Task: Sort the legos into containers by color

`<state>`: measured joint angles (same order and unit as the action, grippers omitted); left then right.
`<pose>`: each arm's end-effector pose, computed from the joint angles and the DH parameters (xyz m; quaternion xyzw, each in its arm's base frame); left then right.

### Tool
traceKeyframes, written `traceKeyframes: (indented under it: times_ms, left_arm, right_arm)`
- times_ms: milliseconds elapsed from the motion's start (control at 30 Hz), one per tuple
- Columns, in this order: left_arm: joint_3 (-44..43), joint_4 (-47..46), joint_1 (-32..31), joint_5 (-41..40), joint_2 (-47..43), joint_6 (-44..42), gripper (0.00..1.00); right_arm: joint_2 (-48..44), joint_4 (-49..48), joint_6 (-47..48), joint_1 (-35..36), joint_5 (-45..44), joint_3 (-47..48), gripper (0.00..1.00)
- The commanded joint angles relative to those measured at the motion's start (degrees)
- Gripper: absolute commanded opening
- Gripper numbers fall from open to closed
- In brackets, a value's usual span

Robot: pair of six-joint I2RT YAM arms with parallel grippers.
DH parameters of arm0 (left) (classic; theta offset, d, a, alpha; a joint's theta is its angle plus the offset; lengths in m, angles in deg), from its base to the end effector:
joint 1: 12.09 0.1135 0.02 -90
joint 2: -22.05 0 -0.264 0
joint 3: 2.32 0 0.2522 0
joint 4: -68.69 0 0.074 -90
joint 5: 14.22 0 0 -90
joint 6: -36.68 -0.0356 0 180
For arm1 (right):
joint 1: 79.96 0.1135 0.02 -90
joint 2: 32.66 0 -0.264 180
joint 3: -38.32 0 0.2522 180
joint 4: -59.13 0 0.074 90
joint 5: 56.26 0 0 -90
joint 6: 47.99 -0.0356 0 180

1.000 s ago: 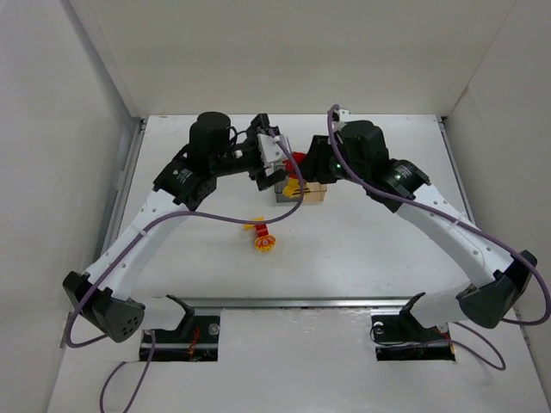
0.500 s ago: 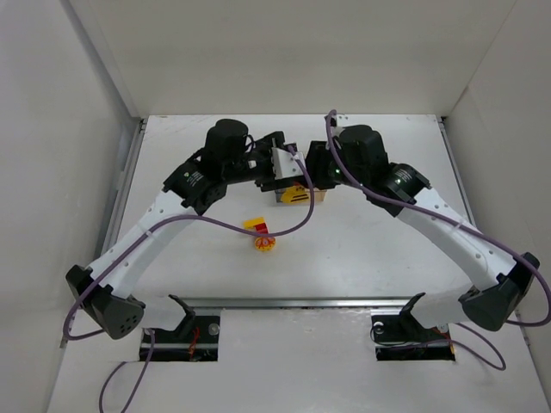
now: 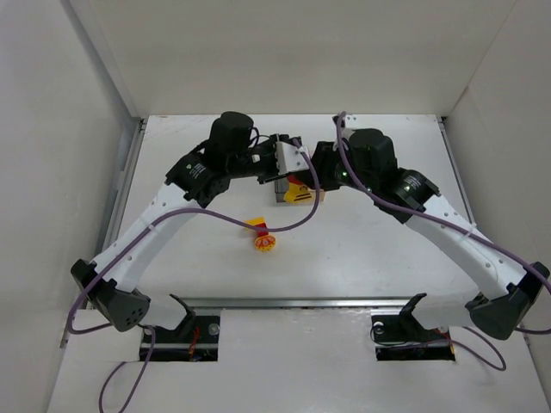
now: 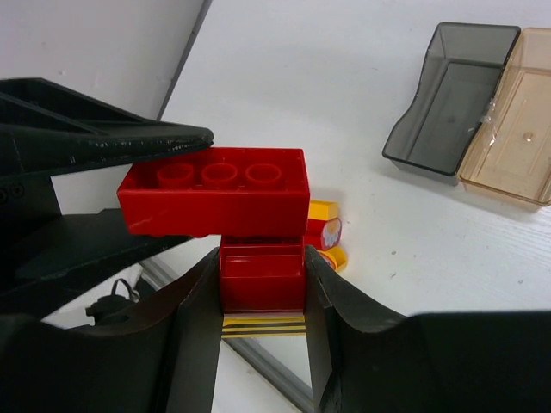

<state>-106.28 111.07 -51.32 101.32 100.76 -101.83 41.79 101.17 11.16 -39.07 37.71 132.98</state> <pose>0.2210 -0.2002 0.4487 0.6384 0.4747 -0.1304 0.5917 0.2158 0.1901 0.4142 -0.0918 0.8228 0.3514 0.4371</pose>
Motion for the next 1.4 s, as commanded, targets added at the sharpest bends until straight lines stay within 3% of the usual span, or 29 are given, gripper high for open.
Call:
traceKeyframes:
  times_ms: [0, 33, 133, 267, 433, 567, 767, 1033, 1133, 1300, 1367]
  left_arm:
    - [-3.15, -1.38, 0.20, 0.83, 0.12, 1.75, 0.07]
    - [-3.15, -1.38, -0.32, 0.83, 0.12, 2.54, 0.00]
    - [-1.92, -2.77, -0.33, -1.88, 0.64, 6.48, 0.00]
    - [-1.13, -8.49, -0.33, -13.22, 3.63, 14.75, 0.00]
    - [-1.13, -9.72, 0.37, -12.36, 8.37, 19.06, 0.00]
    - [-5.60, -10.34, 2.47, -13.76, 16.61, 25.55, 0.00]
    - [-10.00, -13.50, 5.91, -10.43, 27.00, 36.64, 0.00]
    - [-15.54, -17.37, 5.91, -10.95, 40.18, 36.12, 0.00]
    - [-16.16, -20.35, 5.91, -9.54, 40.81, 35.59, 0.00]
    - [-17.56, -17.46, 5.38, -8.84, 43.54, 34.80, 0.00]
    - [-17.56, -16.76, 5.38, -8.84, 44.06, 33.58, 0.12]
  right_arm:
    - [-1.07, -2.87, 0.79, 0.78, 2.45, 0.04, 0.00]
    - [-1.07, -2.87, 0.79, 0.78, 2.97, 0.04, 0.00]
    - [0.08, -2.87, 0.79, 0.78, 2.98, -0.83, 0.00]
    - [1.39, -0.85, 0.79, 0.78, 3.59, -2.68, 0.00]
    - [0.69, 1.24, 0.27, 0.78, 0.62, -5.49, 0.00]
    - [0.16, 9.32, -1.05, 0.78, -10.19, -5.49, 0.00]
    - [0.25, 15.23, 2.19, -8.35, -10.83, -6.11, 0.00]
    - [0.77, 16.55, 5.89, -17.24, -8.19, -4.44, 0.00]
    - [0.78, 16.03, 6.51, -18.47, -7.13, -3.91, 0.00]
    - [0.78, 15.33, 7.03, -19.61, -6.60, -4.53, 0.00]
    - [0.78, 14.80, 7.03, -19.61, -5.99, -5.05, 0.00]
